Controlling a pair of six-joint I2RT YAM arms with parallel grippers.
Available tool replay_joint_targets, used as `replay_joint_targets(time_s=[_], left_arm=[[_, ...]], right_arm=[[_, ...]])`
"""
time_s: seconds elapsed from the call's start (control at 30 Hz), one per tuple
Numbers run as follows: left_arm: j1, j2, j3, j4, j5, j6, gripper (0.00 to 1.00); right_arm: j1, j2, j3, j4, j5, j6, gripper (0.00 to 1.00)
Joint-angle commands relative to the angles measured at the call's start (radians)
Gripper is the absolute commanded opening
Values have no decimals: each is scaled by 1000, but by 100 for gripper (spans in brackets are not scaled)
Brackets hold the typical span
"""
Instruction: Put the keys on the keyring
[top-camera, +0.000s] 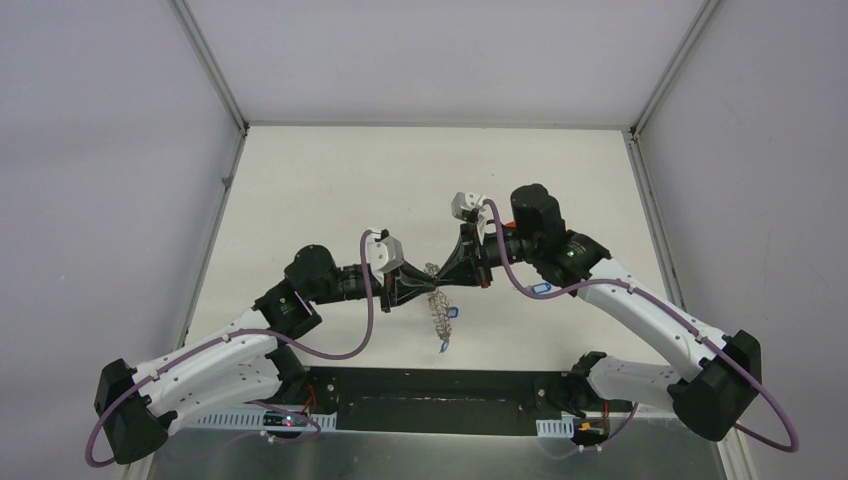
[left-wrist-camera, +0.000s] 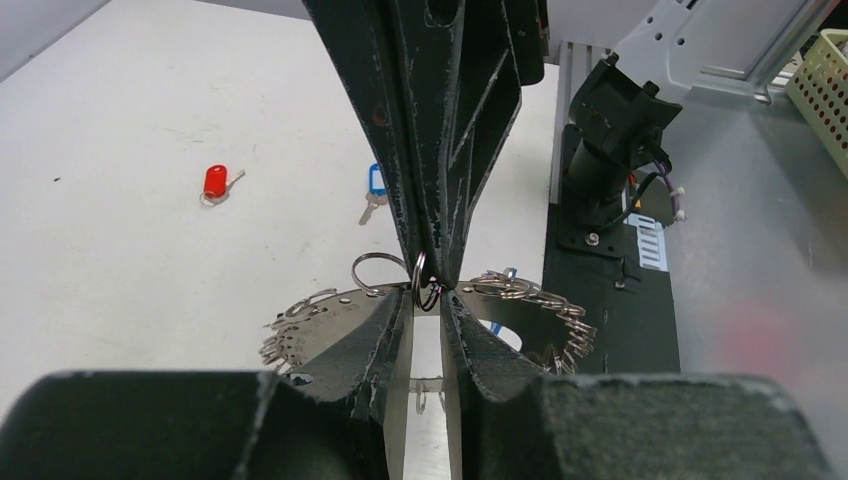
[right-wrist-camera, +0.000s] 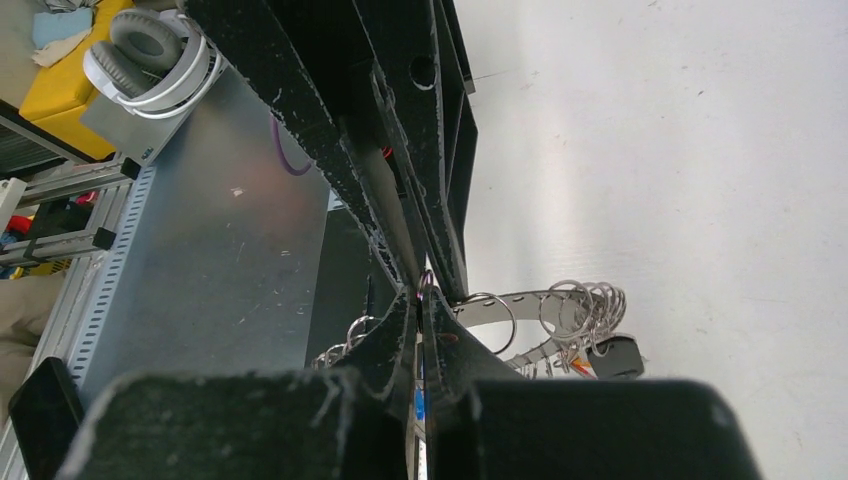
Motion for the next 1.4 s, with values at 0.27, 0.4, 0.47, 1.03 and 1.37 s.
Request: replay_joint_targets(time_s=[0.27,0.4,0.47,1.03,1.37], left_arm=[[-10,-10,42,25,37,17,0],[-9,-28,37,25,10,-3,0],[-9,-40,30,28,-13,-21,0],[-9,-126,-51,187,-17,-75,0],[-10,-136,-66,264,34,-88,0]], right_arm=[[17,12,28,60,-34,6,0],[17,7,29,51,-6,0,0],[17,4,32,52,3,0,10],[17,-207,-174,365,141,61,54],[17,-192,-247,623,66,188,41]])
